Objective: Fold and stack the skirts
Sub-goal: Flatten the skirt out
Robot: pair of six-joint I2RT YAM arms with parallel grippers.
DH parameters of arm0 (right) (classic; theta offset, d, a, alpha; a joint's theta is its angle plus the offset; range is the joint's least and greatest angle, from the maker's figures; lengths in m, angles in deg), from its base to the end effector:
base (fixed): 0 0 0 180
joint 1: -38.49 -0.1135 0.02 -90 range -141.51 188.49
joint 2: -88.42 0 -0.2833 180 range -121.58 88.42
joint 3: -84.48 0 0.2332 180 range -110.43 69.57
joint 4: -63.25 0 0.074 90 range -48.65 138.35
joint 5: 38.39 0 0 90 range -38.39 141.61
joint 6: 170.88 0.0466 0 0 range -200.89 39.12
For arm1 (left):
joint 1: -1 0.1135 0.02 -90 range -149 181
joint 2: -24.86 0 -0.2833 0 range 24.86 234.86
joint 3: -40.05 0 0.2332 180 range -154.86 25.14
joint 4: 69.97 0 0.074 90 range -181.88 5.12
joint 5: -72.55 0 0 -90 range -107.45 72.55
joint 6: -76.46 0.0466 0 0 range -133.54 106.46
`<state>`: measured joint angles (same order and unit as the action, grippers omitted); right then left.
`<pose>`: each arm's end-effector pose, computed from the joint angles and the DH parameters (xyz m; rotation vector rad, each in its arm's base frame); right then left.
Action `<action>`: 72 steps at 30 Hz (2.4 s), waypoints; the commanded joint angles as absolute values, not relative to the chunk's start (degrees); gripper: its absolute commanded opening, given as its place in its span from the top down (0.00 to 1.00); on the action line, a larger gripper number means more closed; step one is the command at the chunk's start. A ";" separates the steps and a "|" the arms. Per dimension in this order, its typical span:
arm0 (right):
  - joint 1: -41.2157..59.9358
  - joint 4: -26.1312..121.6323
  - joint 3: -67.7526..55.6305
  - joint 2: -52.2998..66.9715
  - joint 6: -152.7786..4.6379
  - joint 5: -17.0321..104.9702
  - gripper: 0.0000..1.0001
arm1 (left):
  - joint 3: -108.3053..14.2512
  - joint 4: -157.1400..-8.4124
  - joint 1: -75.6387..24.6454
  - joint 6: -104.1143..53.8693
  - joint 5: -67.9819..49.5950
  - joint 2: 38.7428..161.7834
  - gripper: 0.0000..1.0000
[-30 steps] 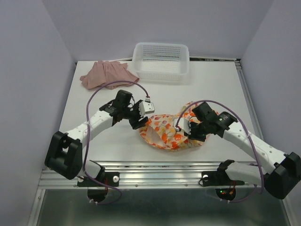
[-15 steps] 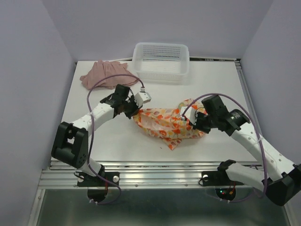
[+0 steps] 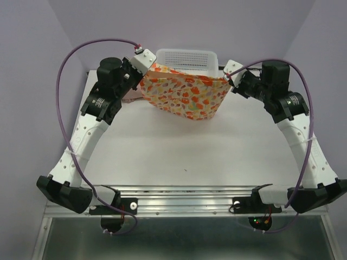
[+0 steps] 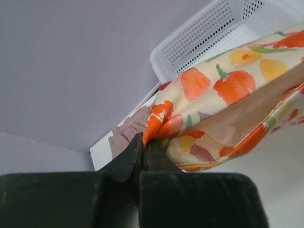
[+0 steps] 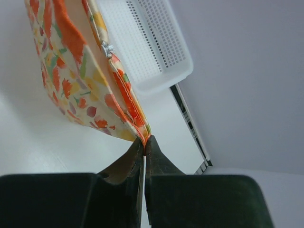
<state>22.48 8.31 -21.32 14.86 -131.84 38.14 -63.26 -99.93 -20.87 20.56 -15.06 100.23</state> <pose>0.2346 0.0786 0.4636 -1.2058 1.5444 -0.1704 0.2544 -0.1042 0.4926 0.7828 1.4041 0.1319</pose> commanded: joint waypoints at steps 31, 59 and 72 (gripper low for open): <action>34.00 20.93 -43.59 -2.13 -133.25 27.01 0.99 | -94.25 -118.99 -13.85 0.34 -13.07 114.20 1.00; 32.61 -11.32 -17.17 1.86 -123.18 18.30 0.20 | -47.63 -120.22 -14.46 12.48 3.91 98.40 0.53; 30.40 -3.95 -5.40 -10.44 -111.91 22.24 0.42 | -45.17 -112.30 -17.19 2.10 11.20 121.44 0.67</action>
